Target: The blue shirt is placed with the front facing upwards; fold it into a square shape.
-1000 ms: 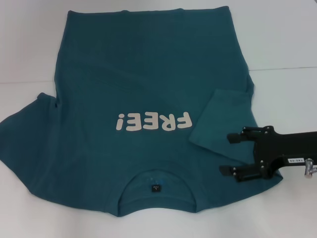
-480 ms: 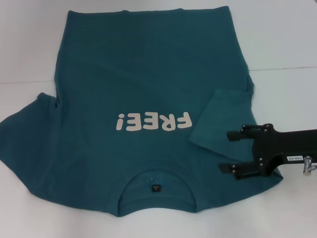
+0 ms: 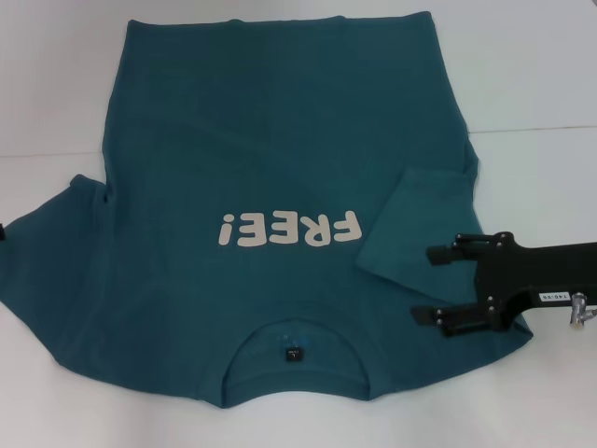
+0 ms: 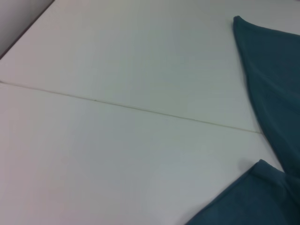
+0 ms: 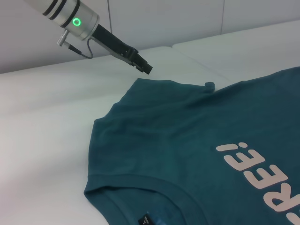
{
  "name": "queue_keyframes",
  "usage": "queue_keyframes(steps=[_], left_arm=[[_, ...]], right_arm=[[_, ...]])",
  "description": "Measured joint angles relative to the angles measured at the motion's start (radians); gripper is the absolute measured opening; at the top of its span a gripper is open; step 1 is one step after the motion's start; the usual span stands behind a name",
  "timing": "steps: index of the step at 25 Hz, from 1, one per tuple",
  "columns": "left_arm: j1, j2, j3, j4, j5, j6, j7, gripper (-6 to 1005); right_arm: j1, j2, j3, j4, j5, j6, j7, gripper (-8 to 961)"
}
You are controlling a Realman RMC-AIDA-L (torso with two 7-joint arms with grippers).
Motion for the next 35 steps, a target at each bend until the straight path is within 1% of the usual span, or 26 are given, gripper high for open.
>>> queue_keyframes(steps=[4,14,20,23,27,35], left_arm=[[0.004,-0.001,-0.001,0.008,-0.002,0.003,-0.004,259],[0.006,-0.001,-0.008,0.006,0.003,0.001,-0.006,691],[0.009,-0.001,-0.01,0.001,0.005,-0.011,-0.006,873],[0.012,-0.002,-0.011,-0.001,0.005,-0.018,-0.006,870],[0.011,-0.001,-0.011,-0.034,0.001,-0.049,-0.006,866],[-0.013,0.004,-0.011,-0.095,-0.002,-0.097,0.0,861]], right_arm=[[-0.005,0.0,0.0,0.0,0.0,0.0,0.001,925],[-0.008,0.0,0.0,0.0,0.001,0.0,0.002,925],[-0.008,0.0,0.0,0.0,0.001,0.0,0.002,925],[-0.008,0.0,0.0,0.0,0.002,0.0,0.001,925],[-0.005,0.0,0.0,0.008,0.002,0.0,0.0,925],[0.0,0.0,0.0,0.009,0.0,0.0,0.002,925]])
